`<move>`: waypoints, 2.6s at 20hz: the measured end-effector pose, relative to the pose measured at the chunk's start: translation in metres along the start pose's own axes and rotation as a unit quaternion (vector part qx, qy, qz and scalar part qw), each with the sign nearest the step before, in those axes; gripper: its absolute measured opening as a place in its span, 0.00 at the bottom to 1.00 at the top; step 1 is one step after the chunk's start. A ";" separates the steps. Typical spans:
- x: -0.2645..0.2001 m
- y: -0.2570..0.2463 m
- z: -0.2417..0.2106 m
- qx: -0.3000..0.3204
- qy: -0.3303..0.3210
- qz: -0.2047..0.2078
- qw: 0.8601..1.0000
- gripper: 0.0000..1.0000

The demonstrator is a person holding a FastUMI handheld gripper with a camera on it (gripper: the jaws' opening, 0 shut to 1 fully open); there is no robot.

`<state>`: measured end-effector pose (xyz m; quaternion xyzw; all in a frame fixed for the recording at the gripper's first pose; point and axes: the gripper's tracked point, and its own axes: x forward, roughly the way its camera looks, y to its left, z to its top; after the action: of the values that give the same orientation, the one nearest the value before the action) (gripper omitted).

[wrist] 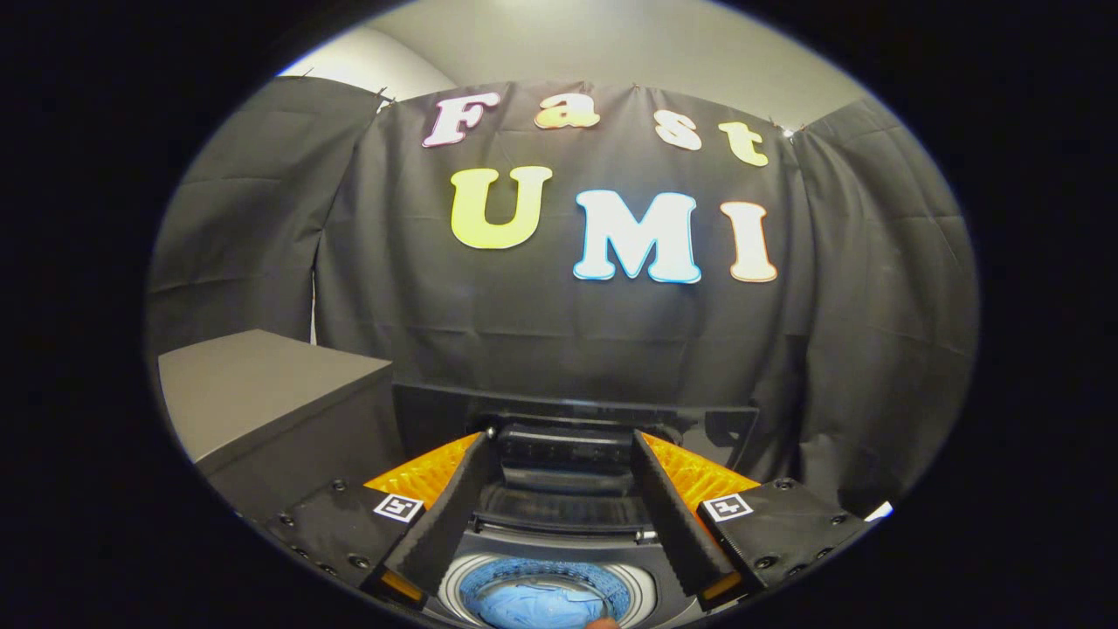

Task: Put the clothes into the washing machine and then close the washing machine lid.

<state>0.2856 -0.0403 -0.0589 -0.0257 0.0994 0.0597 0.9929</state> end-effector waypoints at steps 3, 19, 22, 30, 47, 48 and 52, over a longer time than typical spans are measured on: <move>0.018 -0.003 0.013 0.010 -0.008 -0.005 1.000 1.00; 0.123 0.000 0.005 0.068 0.042 -0.009 0.997 0.99; 0.125 0.001 0.002 0.056 0.044 -0.013 0.997 1.00; 0.108 0.003 -0.001 0.051 -0.021 -0.012 0.998 1.00; 0.047 0.008 -0.017 0.047 -0.044 -0.013 0.998 1.00; 0.042 0.009 -0.020 0.047 -0.044 -0.013 0.998 1.00; 0.024 0.011 -0.030 0.044 -0.043 -0.014 0.998 1.00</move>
<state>0.3017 -0.0288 -0.0932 0.0197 0.0586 0.0425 0.9972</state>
